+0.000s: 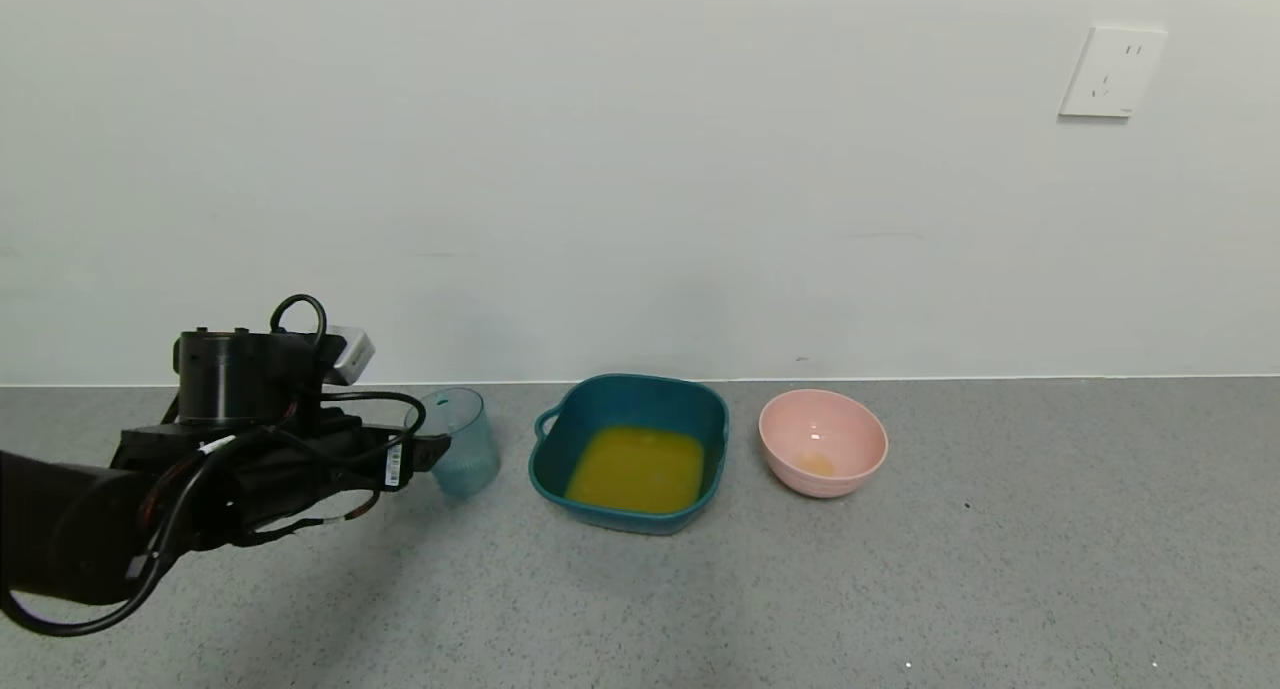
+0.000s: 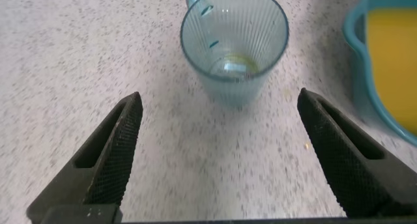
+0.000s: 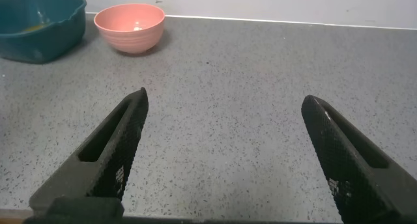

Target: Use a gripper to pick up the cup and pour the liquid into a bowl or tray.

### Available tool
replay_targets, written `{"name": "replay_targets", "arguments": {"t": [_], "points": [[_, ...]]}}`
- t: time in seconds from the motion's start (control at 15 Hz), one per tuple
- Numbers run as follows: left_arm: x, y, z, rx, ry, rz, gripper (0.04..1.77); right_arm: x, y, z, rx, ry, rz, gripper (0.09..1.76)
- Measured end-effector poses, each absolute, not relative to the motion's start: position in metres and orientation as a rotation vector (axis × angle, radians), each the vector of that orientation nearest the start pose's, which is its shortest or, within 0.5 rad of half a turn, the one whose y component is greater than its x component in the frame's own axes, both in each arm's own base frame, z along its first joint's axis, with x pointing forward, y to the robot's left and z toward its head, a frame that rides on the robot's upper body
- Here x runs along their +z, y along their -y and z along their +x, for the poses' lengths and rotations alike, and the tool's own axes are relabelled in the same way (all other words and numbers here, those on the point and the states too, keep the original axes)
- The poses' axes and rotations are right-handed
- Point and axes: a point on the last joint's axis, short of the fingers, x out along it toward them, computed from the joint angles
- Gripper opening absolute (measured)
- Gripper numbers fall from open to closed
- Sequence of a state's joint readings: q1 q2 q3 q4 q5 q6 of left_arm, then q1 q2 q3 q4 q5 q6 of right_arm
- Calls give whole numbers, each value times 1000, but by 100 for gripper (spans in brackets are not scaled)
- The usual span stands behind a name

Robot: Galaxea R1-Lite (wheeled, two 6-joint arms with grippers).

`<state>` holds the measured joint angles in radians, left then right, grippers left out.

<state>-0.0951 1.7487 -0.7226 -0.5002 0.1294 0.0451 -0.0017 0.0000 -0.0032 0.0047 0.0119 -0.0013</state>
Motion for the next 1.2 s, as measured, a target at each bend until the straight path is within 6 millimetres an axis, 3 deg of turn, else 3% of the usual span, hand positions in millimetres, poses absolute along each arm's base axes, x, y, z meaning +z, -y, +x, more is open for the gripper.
{"name": "replay_targets", "arguments": {"t": [0.73, 1.2], "points": [[157, 16, 184, 19, -496, 84, 171, 76, 0, -23, 10, -1, -1, 171], [159, 8, 106, 11, -487, 73, 172, 76, 0, -23, 10, -1, -2, 171]]}}
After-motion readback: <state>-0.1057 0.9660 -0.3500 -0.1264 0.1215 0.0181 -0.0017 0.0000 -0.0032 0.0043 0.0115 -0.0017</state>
